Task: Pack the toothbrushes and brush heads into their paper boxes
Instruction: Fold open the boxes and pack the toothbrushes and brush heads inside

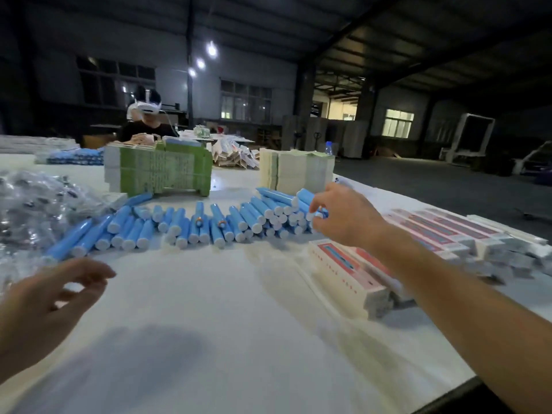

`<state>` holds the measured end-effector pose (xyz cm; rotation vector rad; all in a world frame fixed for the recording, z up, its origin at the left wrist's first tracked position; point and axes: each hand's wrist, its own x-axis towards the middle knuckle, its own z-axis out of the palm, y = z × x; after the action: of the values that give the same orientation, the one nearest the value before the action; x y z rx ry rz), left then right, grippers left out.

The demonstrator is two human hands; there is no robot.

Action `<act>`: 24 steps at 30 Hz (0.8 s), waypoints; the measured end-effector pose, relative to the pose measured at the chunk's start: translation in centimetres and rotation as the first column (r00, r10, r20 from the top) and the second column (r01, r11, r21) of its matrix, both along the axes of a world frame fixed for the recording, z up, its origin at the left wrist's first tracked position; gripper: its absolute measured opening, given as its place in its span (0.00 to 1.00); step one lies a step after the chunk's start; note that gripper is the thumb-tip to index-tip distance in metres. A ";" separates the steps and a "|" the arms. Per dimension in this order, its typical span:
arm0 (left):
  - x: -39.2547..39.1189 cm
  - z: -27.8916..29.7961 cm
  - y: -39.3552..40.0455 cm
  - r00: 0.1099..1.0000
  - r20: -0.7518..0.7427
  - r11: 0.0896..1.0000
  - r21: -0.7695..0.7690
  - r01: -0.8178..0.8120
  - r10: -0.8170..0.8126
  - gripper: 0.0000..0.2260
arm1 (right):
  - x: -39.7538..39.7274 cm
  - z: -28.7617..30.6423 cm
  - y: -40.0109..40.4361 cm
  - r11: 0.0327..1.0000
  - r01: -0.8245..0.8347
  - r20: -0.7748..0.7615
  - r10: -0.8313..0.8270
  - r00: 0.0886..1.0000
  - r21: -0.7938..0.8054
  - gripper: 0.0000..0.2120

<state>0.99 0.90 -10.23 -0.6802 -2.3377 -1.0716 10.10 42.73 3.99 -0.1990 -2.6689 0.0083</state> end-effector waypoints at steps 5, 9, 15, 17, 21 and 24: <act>2.0 2.5 1.7 0.999 -0.038 0.998 -0.050 0.026 -0.028 0.20 | -3.0 -1.8 -13.8 0.860 -0.474 -0.142 0.453 0.880 -0.192 0.06; 1.7 2.8 1.0 1.000 -0.008 0.999 -0.050 -0.010 0.010 0.16 | -6.6 -3.6 -22.9 0.759 -0.597 -0.147 0.580 0.801 -0.258 0.06; 0.1 2.4 -1.2 0.963 0.080 0.935 -0.272 -0.226 0.256 0.07 | -11.8 -7.4 -29.2 0.736 -0.534 -0.036 0.574 0.818 -0.417 0.09; -0.5 2.5 -2.0 0.917 0.052 0.883 -0.299 -0.363 0.395 0.07 | -12.3 -8.9 -30.3 0.735 -0.545 -0.044 0.580 0.814 -0.403 0.09; -1.0 4.1 -4.6 0.805 0.062 0.801 -0.167 -0.574 0.590 0.08 | -12.8 -9.9 -30.0 0.713 -0.567 -0.101 0.583 0.806 -0.413 0.06; -1.4 5.0 -8.0 0.667 0.066 0.670 -0.115 -0.734 0.742 0.08 | -12.6 -9.9 -30.0 0.677 -0.596 -0.130 0.607 0.784 -0.432 0.07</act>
<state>-0.43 -7.12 -5.26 0.3426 -2.3842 -0.6310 -2.50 12.71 -5.91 0.5620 -2.5809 0.8537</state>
